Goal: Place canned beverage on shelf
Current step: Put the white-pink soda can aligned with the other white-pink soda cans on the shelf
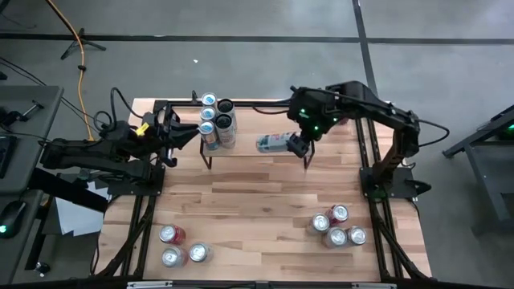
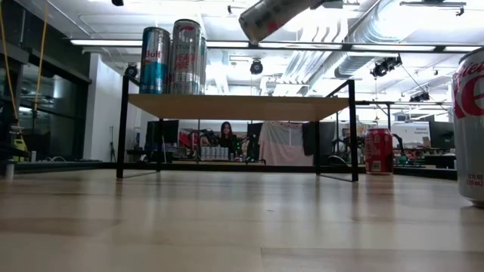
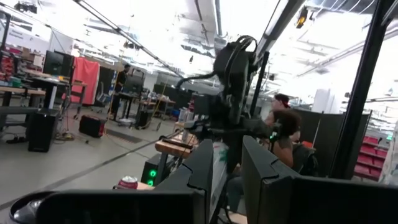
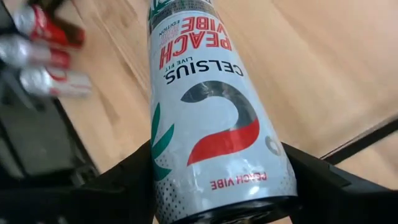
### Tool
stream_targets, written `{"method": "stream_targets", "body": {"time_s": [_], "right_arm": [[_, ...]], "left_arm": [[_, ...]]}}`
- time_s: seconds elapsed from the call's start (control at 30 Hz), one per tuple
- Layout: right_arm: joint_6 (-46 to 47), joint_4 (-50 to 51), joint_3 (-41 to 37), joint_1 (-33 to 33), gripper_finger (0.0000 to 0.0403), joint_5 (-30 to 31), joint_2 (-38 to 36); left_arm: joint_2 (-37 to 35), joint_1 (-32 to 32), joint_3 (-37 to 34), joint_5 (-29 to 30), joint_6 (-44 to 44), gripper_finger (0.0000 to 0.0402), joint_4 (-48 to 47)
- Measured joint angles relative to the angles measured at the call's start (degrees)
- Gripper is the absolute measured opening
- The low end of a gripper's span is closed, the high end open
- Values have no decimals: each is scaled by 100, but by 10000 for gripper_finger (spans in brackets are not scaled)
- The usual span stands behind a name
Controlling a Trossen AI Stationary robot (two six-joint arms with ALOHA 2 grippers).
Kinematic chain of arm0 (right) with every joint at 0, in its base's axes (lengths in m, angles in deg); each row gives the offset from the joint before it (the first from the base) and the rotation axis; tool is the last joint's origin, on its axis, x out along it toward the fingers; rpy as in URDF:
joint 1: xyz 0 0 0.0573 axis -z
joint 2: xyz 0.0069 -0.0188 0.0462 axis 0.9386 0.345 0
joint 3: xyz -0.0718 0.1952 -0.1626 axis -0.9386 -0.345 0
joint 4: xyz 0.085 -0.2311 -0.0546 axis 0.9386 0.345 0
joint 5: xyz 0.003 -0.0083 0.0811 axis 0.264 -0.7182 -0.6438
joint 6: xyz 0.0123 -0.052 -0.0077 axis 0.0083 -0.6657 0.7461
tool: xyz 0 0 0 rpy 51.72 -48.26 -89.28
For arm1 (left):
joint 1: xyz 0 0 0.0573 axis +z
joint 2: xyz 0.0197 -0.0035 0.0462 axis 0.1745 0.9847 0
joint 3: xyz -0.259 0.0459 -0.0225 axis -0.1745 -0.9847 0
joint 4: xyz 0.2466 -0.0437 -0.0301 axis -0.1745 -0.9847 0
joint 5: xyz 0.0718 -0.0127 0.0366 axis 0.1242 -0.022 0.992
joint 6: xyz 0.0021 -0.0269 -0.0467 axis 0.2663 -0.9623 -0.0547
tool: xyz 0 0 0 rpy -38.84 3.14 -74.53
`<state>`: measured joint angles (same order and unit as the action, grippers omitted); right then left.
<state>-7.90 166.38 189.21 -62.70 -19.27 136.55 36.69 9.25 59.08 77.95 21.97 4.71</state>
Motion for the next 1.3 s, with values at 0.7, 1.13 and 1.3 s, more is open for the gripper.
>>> {"method": "stream_targets", "body": {"time_s": [0.7,1.13,1.3], "right_arm": [[-2641,-17,-14,186,250,47,-2],[-2499,-178,-16,36,250,47,4],[-2587,-179,-18,-58,250,48,4]], "left_arm": [[3827,83,4662,-133,298,281,-4826],[5468,406,5921,-1010,603,352,-5719],[5833,506,5921,-1123,607,352,-5670]]}}
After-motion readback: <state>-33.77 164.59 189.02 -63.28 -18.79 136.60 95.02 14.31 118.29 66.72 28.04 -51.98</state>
